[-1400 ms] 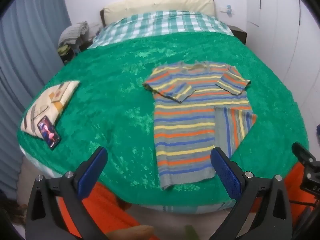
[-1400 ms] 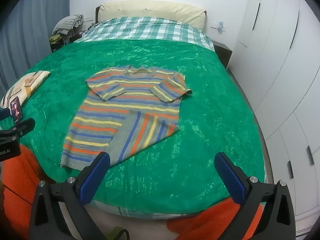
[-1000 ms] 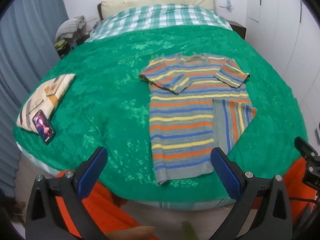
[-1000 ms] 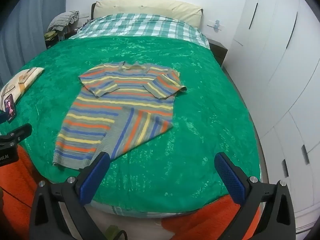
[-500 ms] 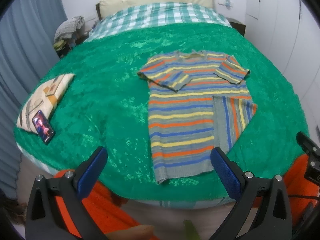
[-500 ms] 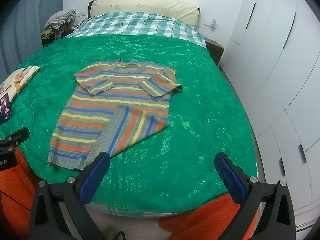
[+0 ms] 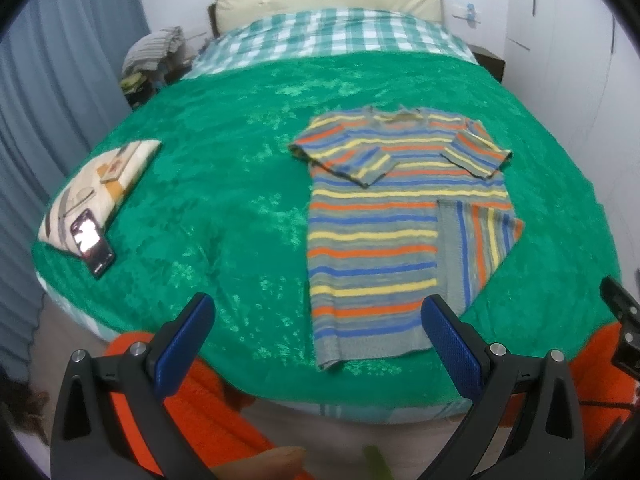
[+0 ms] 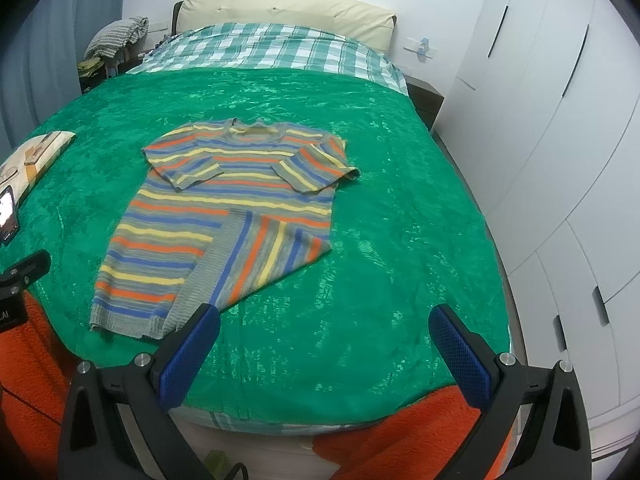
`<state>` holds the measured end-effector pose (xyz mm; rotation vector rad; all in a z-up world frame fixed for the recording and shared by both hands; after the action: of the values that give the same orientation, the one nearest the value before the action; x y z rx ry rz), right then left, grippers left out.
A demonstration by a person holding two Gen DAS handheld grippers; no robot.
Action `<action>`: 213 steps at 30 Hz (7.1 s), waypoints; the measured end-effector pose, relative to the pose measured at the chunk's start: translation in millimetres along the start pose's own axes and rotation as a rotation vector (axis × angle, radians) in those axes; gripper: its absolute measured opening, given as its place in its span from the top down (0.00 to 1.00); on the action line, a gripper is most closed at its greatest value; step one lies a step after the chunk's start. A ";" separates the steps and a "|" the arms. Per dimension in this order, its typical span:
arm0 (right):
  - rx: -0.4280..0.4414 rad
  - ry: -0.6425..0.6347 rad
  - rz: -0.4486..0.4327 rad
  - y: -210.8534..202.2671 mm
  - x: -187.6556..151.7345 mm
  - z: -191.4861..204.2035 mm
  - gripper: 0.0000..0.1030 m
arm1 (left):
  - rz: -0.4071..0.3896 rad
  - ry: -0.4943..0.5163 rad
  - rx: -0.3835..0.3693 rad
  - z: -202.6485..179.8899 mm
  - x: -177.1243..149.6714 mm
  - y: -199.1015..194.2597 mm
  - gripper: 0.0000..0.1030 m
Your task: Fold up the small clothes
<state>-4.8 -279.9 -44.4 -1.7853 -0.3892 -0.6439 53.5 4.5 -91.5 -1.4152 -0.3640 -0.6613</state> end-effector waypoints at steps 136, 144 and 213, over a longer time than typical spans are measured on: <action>0.276 0.413 0.119 318.5 113.1 -257.0 0.74 | 0.209 -0.210 0.124 85.7 -58.3 166.9 0.21; 0.024 0.368 0.095 299.1 65.6 -265.4 0.56 | 0.038 -0.017 -0.016 48.5 5.3 88.6 0.11; 0.326 0.040 0.054 152.9 -17.5 -24.8 0.40 | 0.210 -0.170 -0.312 49.0 -22.8 166.1 0.16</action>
<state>61.6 -348.8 -167.5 -1.4660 -0.3929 -0.5434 146.1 60.5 -228.6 -1.7867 -0.2462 -0.4388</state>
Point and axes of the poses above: each gripper's, at about its wrist camera, not at the fingertips, and y roughly the way its jaws point, z to its left, x to its top, the point moved 8 cm from there along y, roughly the way its jaws point, and after that the axes turned 3 degrees about y, right-handed, at the moved point
